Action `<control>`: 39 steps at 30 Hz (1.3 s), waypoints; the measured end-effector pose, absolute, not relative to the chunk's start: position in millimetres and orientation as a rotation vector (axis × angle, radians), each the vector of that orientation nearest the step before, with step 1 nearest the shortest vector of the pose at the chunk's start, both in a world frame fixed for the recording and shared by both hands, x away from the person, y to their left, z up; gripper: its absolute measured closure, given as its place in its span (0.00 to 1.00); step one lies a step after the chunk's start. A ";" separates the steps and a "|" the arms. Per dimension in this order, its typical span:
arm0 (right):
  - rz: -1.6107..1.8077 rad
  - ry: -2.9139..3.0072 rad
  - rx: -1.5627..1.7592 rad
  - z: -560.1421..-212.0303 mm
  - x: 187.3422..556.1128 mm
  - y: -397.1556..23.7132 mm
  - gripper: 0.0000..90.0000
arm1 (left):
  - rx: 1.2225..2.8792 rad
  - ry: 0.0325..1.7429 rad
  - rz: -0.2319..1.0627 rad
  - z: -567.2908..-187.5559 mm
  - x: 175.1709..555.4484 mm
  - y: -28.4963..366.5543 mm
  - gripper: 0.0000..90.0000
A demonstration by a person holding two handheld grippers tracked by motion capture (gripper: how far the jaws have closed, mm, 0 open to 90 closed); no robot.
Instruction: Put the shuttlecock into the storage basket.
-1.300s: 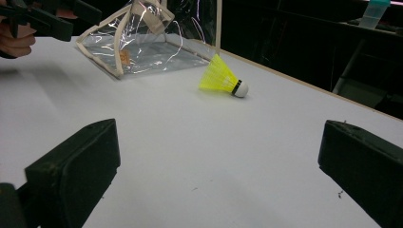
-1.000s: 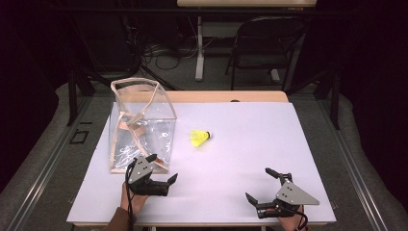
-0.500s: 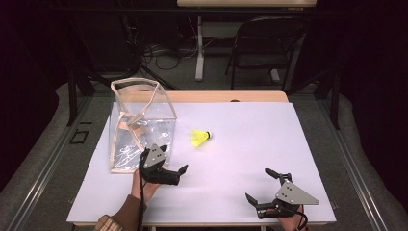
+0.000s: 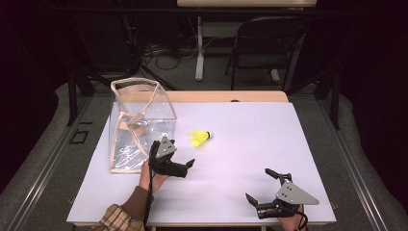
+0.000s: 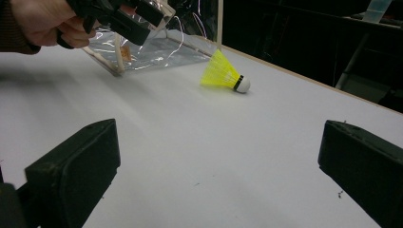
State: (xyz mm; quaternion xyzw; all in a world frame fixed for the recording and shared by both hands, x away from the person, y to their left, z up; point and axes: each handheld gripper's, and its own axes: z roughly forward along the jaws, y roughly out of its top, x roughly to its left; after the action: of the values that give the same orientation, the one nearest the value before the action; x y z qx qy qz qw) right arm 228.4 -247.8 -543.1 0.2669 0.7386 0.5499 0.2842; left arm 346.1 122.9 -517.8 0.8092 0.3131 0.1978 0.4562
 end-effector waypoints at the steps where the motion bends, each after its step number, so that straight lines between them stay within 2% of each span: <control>1: 1.473 1.974 0.714 -543.3 228.5 -247.9 0.00 | 1.998 0.773 0.486 -517.8 348.0 121.7 0.00; 13: 1.468 1.977 0.715 -543.2 228.0 -248.9 0.00 | 2.026 0.779 0.481 -521.3 365.8 108.4 0.01; 19: 1.465 1.979 0.713 -543.3 228.0 -249.0 0.00 | 2.041 0.787 0.481 -523.5 374.4 101.7 0.05; 39: 1.463 1.984 0.716 -544.0 228.3 -249.0 0.00 | 2.099 0.826 0.482 -534.8 396.8 83.0 0.34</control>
State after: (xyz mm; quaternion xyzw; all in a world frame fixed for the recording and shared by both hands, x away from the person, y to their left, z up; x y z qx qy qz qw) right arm 228.3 -249.0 -544.0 0.2673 0.7414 0.5464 0.2834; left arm 396.8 83.0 -534.8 0.8319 0.3273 0.1910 0.4055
